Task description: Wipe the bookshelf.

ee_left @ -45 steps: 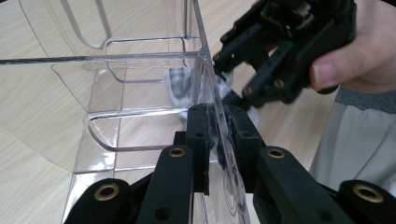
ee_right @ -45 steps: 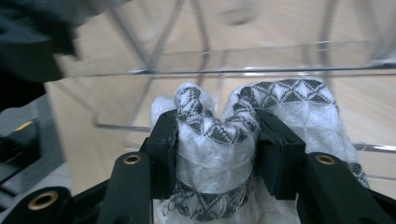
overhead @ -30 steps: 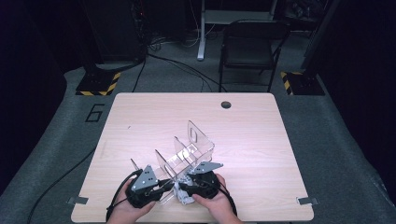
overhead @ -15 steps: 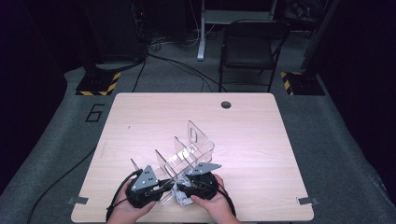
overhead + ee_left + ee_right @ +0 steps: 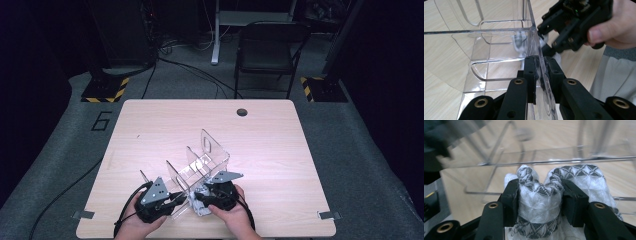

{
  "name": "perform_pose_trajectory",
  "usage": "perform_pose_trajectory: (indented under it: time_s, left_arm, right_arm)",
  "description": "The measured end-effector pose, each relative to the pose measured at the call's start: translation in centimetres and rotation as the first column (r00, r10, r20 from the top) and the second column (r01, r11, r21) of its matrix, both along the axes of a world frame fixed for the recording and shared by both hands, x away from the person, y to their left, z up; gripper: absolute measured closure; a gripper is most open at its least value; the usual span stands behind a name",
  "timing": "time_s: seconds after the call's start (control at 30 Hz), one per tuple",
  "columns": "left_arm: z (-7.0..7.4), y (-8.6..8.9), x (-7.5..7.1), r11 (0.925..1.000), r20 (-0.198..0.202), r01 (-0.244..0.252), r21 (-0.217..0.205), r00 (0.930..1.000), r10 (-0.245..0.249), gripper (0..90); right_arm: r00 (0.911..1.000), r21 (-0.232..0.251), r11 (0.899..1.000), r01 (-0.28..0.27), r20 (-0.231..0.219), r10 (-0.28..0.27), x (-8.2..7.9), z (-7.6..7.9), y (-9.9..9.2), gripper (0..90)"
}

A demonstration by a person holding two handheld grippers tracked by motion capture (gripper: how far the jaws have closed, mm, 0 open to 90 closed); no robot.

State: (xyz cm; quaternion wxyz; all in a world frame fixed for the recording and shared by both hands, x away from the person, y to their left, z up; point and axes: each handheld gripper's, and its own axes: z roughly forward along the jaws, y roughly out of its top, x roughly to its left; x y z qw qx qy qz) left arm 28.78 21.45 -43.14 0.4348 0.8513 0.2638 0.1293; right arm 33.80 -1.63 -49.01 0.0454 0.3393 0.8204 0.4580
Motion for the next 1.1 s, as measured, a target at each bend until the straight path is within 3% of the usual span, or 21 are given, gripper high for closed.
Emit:
perform_pose_trajectory:
  time_s: [0.2,0.37,0.43,0.63,0.8,1.1]
  left_arm:
    - [0.0,-0.1,-0.1,1.0,-0.005,-0.001,-0.003,1.0,0.001,80.9]
    - [0.0,0.0,-0.1,1.0,-0.003,0.002,-0.003,1.0,-0.002,80.6]
    - [0.0,0.0,-0.1,1.0,-0.007,0.004,-0.006,1.0,-0.004,79.3]
    - [0.0,-0.1,-0.1,0.9999,-0.012,0.01,0.005,0.9999,-0.01,77.4]
    - [0.0,-0.1,-0.1,0.9999,-0.011,0.013,0.005,0.9999,-0.013,74.5]
    - [0.1,0.0,0.0,1.0,-0.004,0.006,0.007,1.0,-0.006,73.6]
  right_arm:
    - [0.9957,0.024,0.996,-0.091,-0.018,0.091,-1.3,0.3,1.0,53.9]
    - [0.9968,0.067,0.995,-0.074,-0.025,0.076,-1.0,0.7,0.0,63.2]
    - [0.9978,0.059,0.996,-0.062,-0.02,0.063,-0.7,0.7,-0.6,64.5]
    - [0.9996,0.073,0.997,-0.005,-0.029,0.007,-0.1,0.8,-2.6,64.7]
    - [0.9993,0.088,0.995,0.038,-0.009,-0.037,-0.1,1.5,-3.8,64.2]
    - [0.9987,0.112,0.993,0.035,0.033,-0.039,-0.5,3.1,-4.7,64.7]
